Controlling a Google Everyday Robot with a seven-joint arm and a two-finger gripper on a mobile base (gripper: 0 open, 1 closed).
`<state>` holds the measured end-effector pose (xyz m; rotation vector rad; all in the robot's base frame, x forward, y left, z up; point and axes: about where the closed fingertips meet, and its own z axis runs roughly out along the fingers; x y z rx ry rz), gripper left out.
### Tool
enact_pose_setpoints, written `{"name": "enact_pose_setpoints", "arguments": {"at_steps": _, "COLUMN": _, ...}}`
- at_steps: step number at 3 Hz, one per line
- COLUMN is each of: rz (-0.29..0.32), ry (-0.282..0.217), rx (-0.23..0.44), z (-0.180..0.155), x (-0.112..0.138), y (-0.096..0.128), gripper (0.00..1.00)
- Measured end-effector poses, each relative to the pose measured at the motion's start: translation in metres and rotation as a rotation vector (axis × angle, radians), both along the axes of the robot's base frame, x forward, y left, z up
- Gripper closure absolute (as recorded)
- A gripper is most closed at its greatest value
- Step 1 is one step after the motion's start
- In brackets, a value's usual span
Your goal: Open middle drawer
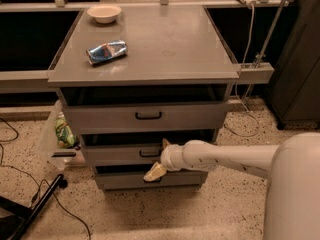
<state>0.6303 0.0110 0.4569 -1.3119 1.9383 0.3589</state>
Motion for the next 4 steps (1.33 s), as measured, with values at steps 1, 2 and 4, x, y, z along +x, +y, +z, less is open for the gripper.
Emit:
{"name": "enact_pose_setpoints", "arguments": {"at_steps": 1, "rz": 0.009, "ry": 0.069, "rx": 0.002, "z": -0.011, "x": 0.002, "y": 0.005, "gripper": 0.00}}
{"name": "enact_pose_setpoints", "arguments": {"at_steps": 2, "rz": 0.042, "ry": 0.151, "rx": 0.027, "z": -0.013, "x": -0.017, "y": 0.011, "gripper": 0.00}}
{"name": "enact_pose_setpoints", "arguments": {"at_steps": 4, "rz": 0.100, "ry": 0.242, "rx": 0.158, "z": 0.014, "x": -0.081, "y": 0.010, "gripper": 0.00}}
